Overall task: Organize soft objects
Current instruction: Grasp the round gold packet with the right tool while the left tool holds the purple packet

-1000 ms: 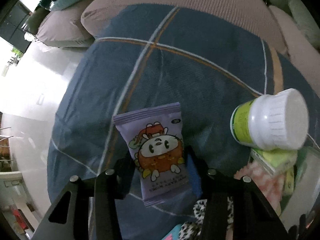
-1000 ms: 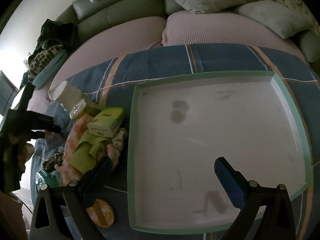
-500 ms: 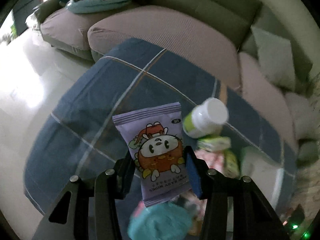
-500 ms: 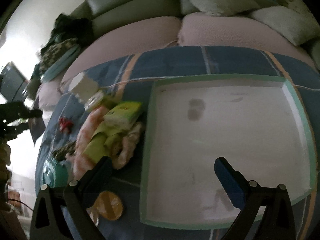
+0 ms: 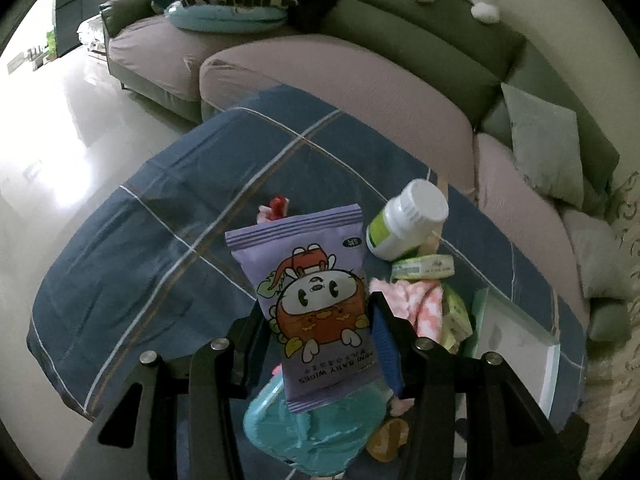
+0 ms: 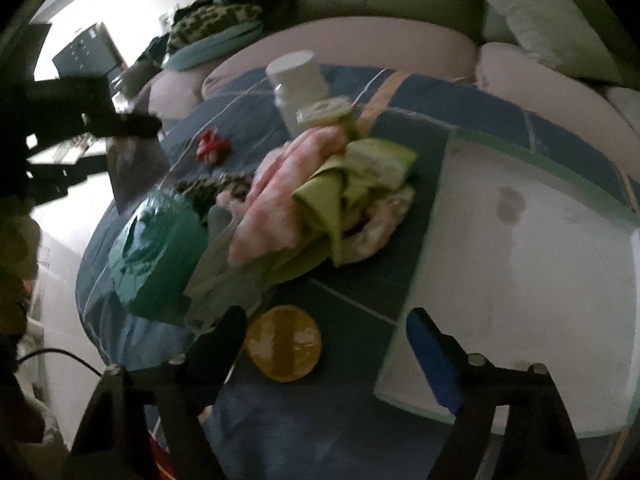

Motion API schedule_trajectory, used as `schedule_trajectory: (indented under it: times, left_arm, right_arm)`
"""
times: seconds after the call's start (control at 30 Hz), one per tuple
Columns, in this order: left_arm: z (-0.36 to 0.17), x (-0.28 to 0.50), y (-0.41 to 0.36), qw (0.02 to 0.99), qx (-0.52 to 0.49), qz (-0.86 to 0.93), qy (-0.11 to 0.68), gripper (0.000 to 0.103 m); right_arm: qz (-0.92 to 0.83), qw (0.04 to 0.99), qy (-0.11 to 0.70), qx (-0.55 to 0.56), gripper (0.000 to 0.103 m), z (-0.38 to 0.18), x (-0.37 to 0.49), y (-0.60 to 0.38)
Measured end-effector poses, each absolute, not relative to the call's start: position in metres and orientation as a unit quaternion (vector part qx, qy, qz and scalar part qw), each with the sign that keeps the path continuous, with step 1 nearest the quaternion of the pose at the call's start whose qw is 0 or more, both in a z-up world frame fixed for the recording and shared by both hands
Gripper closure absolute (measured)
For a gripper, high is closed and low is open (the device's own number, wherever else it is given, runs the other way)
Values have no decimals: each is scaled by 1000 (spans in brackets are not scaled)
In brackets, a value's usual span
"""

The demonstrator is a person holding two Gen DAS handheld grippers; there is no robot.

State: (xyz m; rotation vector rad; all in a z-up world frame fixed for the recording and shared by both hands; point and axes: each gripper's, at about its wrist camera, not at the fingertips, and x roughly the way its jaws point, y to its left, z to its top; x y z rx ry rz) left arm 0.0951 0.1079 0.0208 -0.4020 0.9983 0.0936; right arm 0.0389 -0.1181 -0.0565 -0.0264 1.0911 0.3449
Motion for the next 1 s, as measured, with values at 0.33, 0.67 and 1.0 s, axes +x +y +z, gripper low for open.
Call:
schedule_trajectory:
  times: [0.33, 0.67, 1.0]
  left_arm:
    - [20, 86, 127, 857, -210, 51, 468, 54]
    - [17, 87, 126, 855, -210, 45, 472, 54]
    - [19, 87, 123, 856, -202, 44, 474, 54]
  right_arm:
    - [193, 821, 533, -59, 30, -73, 30, -92]
    - [184, 805, 559, -73, 38, -95, 32, -83]
    - [187, 801, 562, -82, 42, -97, 34, -79]
